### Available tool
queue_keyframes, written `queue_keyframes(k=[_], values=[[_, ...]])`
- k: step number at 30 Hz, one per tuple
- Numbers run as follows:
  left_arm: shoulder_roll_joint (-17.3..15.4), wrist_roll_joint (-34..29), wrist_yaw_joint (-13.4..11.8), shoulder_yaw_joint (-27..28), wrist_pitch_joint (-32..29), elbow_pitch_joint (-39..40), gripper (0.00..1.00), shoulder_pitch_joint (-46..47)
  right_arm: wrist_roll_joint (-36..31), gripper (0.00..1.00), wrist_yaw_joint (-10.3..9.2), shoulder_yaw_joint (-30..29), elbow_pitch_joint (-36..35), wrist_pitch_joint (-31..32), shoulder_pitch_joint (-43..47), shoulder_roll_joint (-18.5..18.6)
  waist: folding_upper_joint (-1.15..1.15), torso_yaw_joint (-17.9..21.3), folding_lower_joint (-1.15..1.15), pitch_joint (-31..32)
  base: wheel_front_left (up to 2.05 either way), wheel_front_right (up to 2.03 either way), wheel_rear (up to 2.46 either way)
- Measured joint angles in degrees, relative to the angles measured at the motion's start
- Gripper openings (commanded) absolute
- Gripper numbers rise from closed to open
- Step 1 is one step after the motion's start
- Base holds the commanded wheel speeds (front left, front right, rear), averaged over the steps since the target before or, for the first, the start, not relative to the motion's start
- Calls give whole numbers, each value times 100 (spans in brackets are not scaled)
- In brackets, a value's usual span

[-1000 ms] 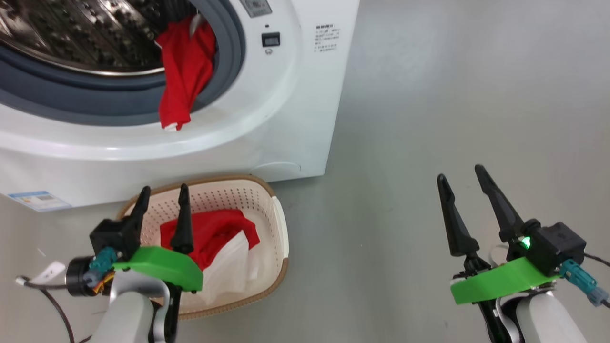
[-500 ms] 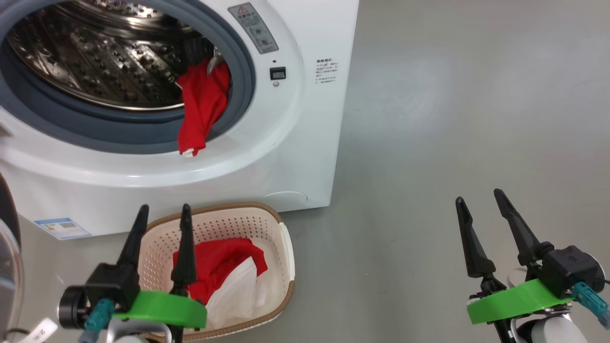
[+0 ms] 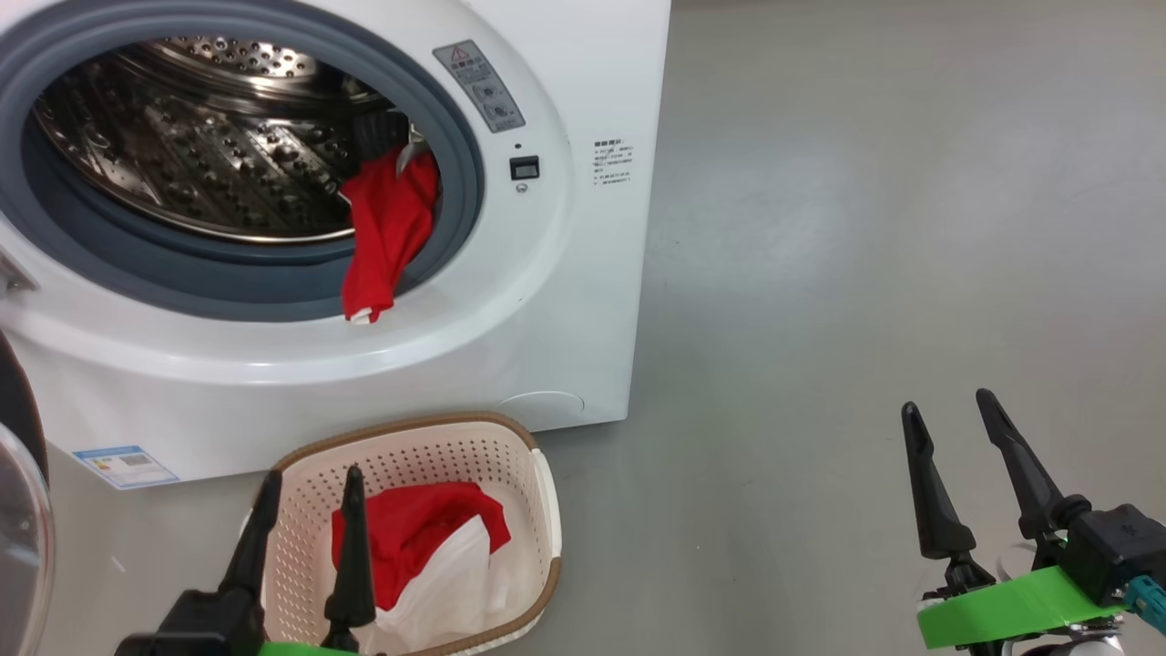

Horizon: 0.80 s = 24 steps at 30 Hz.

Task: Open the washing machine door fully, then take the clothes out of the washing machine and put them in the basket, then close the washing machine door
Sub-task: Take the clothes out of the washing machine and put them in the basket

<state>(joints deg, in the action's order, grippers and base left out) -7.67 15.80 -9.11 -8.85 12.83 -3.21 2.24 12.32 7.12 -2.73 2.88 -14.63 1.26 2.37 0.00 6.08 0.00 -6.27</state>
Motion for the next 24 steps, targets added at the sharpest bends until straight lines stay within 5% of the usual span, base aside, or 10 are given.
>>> queue_keyframes(k=[24], values=[[1,43,-221,-52,-148,339,100,-365,-24,100,0,-31,-166,0,237,-24,0,-10,0,232,0,0,0]])
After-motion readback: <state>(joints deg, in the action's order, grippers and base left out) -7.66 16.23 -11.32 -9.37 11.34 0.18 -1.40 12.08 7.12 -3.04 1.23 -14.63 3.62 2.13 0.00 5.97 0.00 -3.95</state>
